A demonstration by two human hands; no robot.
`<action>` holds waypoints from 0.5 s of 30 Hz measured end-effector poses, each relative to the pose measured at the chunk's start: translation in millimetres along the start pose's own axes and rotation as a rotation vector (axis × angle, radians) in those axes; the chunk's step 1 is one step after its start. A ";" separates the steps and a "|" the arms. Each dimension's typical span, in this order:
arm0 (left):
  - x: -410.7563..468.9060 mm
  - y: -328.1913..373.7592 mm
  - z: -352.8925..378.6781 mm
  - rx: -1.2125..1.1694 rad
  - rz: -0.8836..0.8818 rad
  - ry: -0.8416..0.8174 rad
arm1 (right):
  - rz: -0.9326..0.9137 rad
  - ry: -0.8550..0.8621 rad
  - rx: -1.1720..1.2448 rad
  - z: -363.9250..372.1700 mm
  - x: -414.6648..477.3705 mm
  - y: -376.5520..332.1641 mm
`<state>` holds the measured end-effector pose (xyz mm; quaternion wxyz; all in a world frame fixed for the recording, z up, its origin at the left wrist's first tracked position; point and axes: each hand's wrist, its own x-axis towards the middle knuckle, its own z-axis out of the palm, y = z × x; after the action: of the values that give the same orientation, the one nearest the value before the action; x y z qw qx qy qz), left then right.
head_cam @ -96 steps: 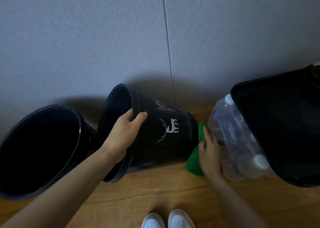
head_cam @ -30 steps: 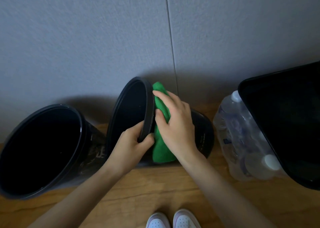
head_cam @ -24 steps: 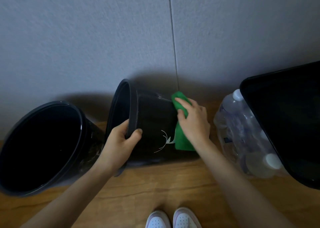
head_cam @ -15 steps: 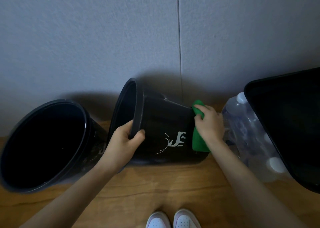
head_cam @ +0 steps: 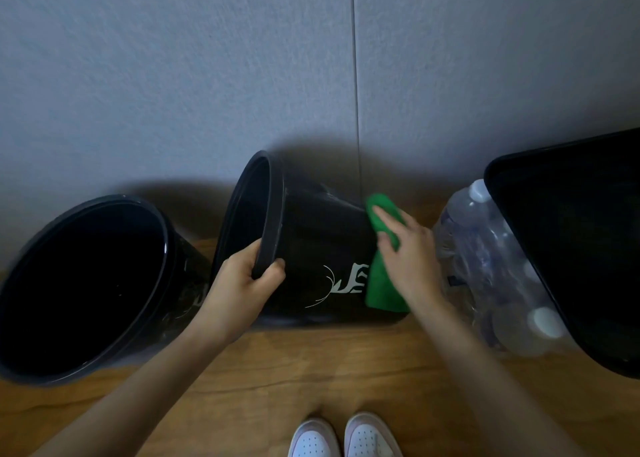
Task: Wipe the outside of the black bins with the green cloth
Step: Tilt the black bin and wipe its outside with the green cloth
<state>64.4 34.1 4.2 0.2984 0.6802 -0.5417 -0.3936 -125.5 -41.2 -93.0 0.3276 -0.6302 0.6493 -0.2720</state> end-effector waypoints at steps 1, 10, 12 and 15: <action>-0.4 -0.4 -0.6 0.000 0.002 0.001 | 0.077 0.010 -0.009 -1.7 2.5 16.4; 2.2 -3.9 -0.9 0.002 0.011 0.003 | 0.121 0.111 -0.014 4.6 -10.1 3.7; 2.4 -2.6 1.4 0.019 0.022 0.002 | -0.049 0.131 0.044 9.2 -23.2 -30.2; 4.5 -5.0 3.9 0.004 0.034 0.032 | -0.318 0.099 0.120 16.5 -44.2 -75.8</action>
<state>64.1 31.0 -2.9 0.3124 0.6777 -0.5492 -0.3763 -64.7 -0.5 -41.8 0.2849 -0.6903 0.5392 -0.3893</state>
